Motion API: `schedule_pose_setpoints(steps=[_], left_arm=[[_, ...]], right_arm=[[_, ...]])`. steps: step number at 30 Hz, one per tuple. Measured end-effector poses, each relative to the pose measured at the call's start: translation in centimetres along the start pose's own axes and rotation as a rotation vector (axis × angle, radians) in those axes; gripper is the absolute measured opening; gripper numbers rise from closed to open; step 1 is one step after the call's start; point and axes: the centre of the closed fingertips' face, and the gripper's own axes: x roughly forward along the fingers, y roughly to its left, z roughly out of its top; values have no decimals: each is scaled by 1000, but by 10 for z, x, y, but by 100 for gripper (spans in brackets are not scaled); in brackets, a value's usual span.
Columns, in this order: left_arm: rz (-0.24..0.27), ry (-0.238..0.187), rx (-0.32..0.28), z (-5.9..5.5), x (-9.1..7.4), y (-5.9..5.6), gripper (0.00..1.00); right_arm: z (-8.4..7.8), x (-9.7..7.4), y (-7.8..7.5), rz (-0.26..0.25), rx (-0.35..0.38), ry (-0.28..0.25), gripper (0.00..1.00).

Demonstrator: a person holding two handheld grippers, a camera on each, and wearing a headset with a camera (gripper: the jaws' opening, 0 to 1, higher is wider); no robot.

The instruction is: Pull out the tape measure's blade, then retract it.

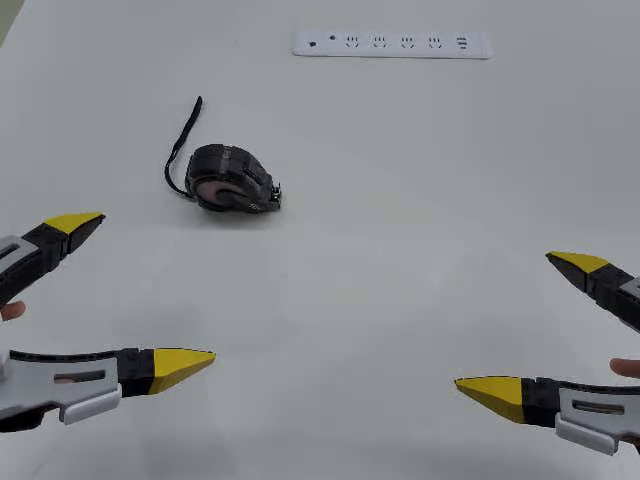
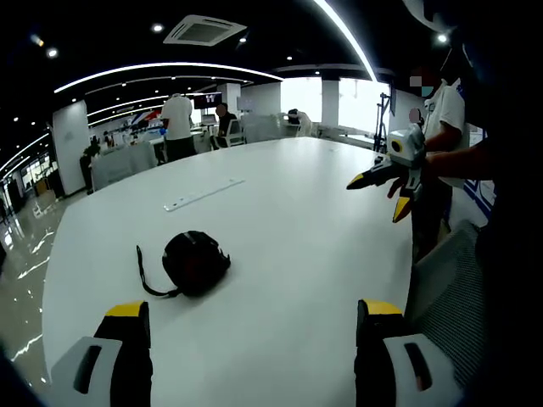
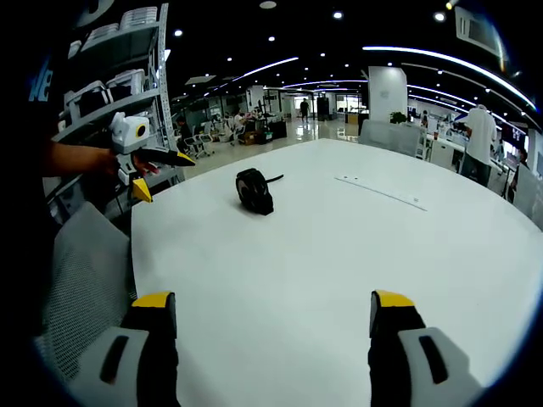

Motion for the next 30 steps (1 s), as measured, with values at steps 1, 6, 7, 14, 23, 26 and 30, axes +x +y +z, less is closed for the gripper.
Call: schedule_pose_setpoints(steps=[1,6,7,14,23,26,30], left_arm=[[-1,1,1,0,0,0,98],[-9,9,8,0,0,0,98],[-12,12,12,0,0,0,97],[-24,23,27,2,3,1,97],[-44,35,59,7,9,6,95],[-54,38,67,9,13,8,94],[-73,51,83,10,19,9,92]], right_arm=[[0,0,0,1,0,1,97],[0,1,-1,7,-14,10,96],[0,1,-1,9,-19,11,95],[3,3,-3,28,-23,9,93],[9,12,-5,62,-29,2,89],[10,16,-6,76,-35,4,89],[13,20,-10,85,-45,3,88]])
